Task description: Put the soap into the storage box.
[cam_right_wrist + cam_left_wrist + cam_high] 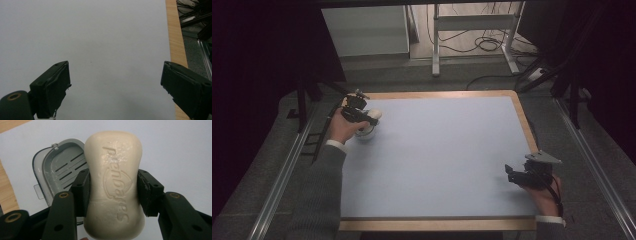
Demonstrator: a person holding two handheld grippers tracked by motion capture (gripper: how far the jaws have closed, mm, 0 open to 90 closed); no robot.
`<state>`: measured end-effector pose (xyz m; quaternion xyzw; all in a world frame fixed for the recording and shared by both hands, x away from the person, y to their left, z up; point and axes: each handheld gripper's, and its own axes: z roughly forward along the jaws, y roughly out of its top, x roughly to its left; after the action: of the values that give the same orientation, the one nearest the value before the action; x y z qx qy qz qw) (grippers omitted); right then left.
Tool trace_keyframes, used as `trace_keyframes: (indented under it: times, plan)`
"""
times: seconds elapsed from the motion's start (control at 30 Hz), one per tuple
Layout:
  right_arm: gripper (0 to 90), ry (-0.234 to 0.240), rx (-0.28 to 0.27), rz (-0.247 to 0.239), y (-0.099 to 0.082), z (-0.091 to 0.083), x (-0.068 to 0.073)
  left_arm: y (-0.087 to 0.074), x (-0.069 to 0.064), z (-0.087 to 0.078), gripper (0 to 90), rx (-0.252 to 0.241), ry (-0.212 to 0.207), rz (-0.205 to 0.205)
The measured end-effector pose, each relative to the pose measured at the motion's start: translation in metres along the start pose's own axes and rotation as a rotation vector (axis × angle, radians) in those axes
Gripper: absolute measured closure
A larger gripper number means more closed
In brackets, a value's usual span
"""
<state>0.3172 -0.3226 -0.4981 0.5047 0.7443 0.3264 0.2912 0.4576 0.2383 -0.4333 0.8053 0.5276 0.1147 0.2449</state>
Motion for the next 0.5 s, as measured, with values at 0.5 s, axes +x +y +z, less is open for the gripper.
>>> trace_keyframes:
  times: [0.5]
  plan:
    - [8.8,-0.004,0.000,0.003,-0.001,-0.001,-0.001,0.000,0.020,0.007,49.5,0.010,0.026,-0.058]
